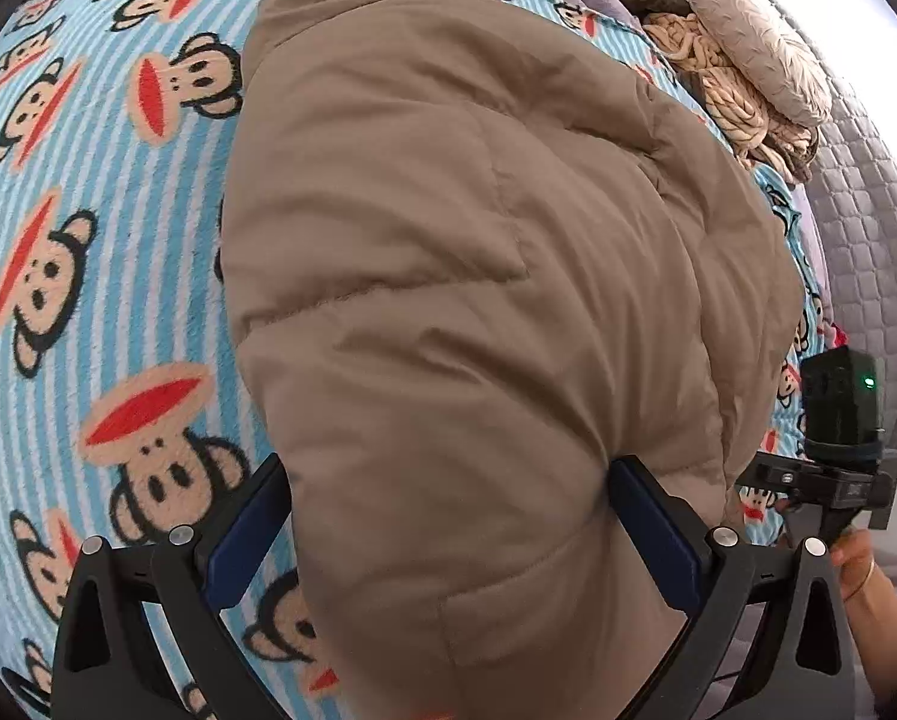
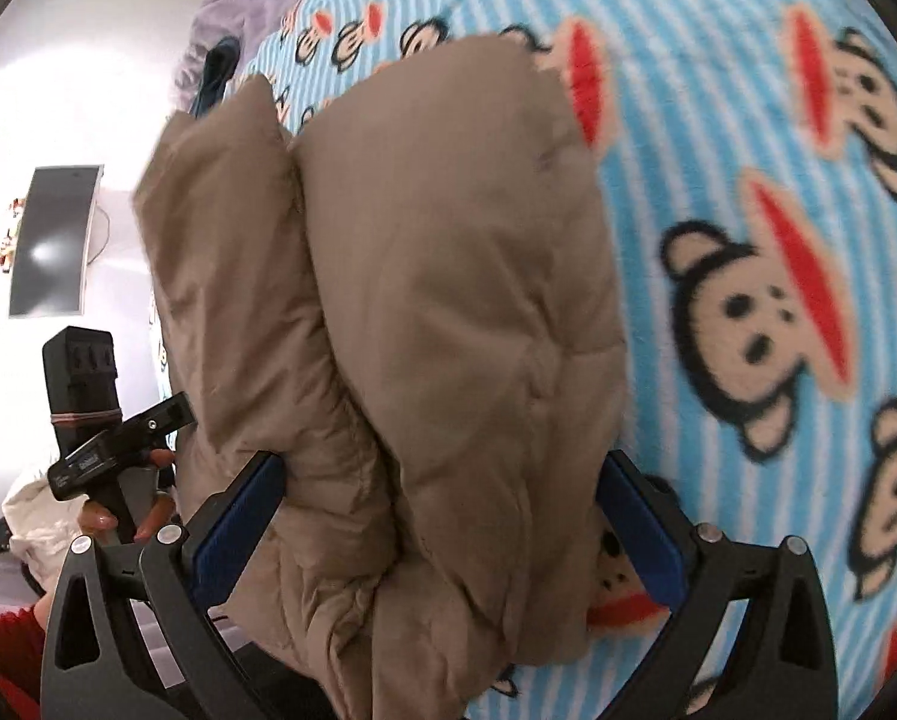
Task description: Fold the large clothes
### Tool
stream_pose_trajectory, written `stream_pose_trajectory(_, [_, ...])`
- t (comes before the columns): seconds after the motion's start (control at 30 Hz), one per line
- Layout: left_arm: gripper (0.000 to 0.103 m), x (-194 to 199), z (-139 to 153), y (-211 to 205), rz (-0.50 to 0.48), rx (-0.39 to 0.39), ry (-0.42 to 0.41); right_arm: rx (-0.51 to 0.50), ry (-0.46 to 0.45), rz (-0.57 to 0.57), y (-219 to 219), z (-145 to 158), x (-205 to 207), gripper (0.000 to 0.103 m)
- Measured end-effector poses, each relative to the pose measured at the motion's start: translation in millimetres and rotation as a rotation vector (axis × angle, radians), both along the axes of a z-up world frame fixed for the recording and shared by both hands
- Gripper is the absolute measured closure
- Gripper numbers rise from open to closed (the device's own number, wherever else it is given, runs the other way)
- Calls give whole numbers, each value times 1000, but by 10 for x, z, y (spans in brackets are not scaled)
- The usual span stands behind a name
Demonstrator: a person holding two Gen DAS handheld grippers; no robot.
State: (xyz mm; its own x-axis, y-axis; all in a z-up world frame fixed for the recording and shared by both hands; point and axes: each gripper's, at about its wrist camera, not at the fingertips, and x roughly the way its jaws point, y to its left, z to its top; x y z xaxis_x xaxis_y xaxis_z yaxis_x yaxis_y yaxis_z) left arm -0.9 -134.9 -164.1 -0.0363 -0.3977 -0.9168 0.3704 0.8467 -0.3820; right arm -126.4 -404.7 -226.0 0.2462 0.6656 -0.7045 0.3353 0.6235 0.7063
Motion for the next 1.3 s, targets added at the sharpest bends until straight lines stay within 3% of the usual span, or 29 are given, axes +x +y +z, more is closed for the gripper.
stream_pose_trajectory(0.33, [0, 188, -272, -10, 62, -103, 92, 176, 19, -3, 64, -349, 316, 0])
stream_pose_trajectory(0.47, [5, 167, -161, -74, 52, -100, 61, 217, 40, -30, 139, -374, 511, 0])
stream_pose_trajectory(0.53, [18, 152, -31, -97, 33, -110, 34, 236, 32, -34, 171, -318, 544, 2])
stream_pose_trajectory(0.63, [27, 148, 180, -28, 25, -146, 17, 288, 18, -46, 196, -226, 579, 7])
stream_pose_trajectory(0.97, [27, 401, 910, 479, 8, -236, -109, 287, -119, 54, 679, 433, 1137, 7])
stream_pose_trajectory(1.3, [27, 999, 1053, 1568, 67, -218, -148, 281, -180, 110, 1587, 648, 2158, 7])
